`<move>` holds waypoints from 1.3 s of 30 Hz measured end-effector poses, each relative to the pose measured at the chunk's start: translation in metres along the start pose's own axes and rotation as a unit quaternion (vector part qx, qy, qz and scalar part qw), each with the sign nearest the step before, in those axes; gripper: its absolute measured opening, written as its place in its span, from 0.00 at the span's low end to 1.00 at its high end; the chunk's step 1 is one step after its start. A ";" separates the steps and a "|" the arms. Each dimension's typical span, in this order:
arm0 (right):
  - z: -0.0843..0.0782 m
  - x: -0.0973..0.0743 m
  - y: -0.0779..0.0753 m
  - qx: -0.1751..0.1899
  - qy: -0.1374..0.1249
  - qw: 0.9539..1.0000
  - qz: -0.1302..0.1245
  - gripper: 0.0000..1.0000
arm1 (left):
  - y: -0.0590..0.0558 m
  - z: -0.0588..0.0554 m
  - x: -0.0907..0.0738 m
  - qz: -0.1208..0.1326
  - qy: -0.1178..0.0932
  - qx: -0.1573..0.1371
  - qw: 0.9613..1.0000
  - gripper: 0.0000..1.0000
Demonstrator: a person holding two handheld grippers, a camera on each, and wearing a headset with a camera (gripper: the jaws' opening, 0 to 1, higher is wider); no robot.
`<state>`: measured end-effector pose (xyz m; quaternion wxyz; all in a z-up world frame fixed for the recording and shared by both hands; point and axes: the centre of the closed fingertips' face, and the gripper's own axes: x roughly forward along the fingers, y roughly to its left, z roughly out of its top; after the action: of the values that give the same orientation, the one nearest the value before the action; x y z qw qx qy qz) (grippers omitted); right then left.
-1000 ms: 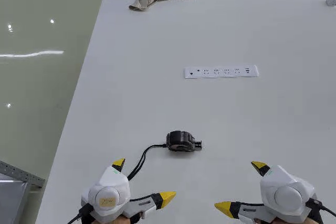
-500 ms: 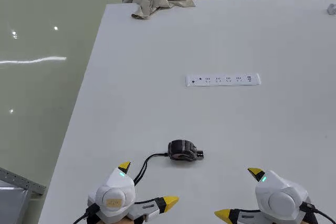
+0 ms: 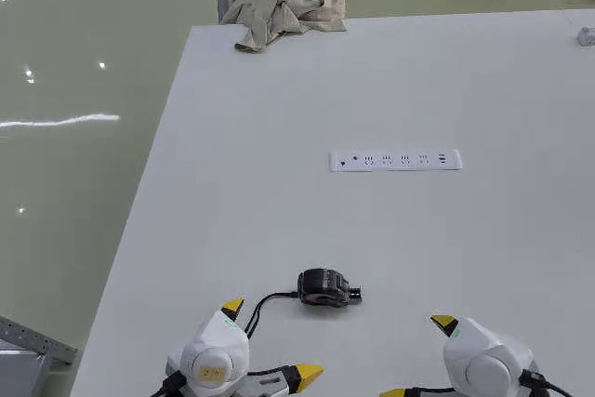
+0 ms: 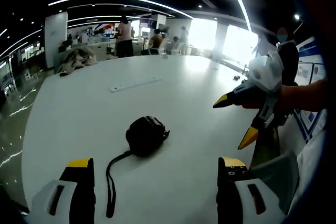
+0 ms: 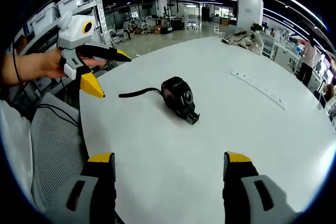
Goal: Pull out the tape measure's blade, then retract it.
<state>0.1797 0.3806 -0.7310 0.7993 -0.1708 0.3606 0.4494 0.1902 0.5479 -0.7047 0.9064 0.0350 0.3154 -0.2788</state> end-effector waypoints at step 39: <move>-0.003 0.050 -0.021 -0.082 0.036 0.995 0.044 0.74 | 0.008 0.009 0.048 -0.059 0.031 0.118 0.991 0.83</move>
<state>0.2132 0.3973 -0.7704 0.7482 -0.2362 0.3585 0.5059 0.2305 0.5294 -0.7270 0.8677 0.1315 0.3099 -0.3658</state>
